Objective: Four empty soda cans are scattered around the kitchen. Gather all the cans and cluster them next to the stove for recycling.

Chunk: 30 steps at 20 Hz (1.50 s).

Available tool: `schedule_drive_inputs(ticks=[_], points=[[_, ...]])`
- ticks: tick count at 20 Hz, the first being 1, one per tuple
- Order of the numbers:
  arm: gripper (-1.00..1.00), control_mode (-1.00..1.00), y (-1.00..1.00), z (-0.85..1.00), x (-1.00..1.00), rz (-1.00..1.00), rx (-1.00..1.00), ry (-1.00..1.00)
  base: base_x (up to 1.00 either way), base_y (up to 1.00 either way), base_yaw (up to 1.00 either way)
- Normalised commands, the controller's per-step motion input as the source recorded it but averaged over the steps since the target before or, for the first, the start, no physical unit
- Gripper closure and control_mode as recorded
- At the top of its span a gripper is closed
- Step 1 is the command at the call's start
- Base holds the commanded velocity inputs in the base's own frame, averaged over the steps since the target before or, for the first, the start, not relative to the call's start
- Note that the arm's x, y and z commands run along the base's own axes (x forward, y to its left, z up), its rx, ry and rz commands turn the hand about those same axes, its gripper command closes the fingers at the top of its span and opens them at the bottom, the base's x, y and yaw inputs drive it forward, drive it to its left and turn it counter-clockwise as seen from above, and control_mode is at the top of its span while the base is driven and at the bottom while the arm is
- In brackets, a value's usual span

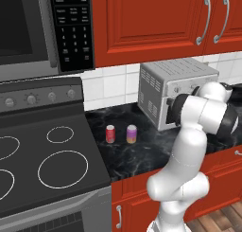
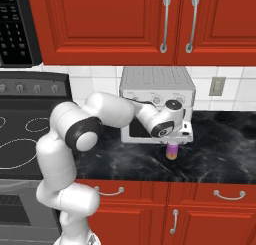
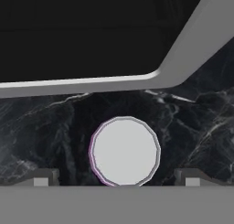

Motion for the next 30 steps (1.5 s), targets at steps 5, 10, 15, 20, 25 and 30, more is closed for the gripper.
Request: schedule_drive_inputs(ticks=[5, 10, 15, 20, 25, 30], points=[[-1.00, -1.00, 0.00, -0.12, 0.07, 0.00, 0.00, 0.00, 0.00, 0.00, 0.00], [-1.00, -1.00, -0.02, -0.11, 0.12, 0.02, 0.00, 0.00, 0.00, 0.00, 0.00], [-1.00, -1.00, -0.04, -0.12, 0.10, 0.02, 0.01, 0.00, 0.00, 0.00, 0.00], [-1.00, -1.00, -0.11, -0.09, 0.03, 0.01, 0.01, 0.00, 0.00, 0.00, 0.00], [1.00, -1.00, -0.08, -0.11, 0.00, 0.00, 0.01, 0.00, 0.00, 0.00, 0.00], [1.00, -1.00, 0.00, -0.07, 0.00, 0.00, 0.02, 0.01, 0.00, 0.00, 0.00]])
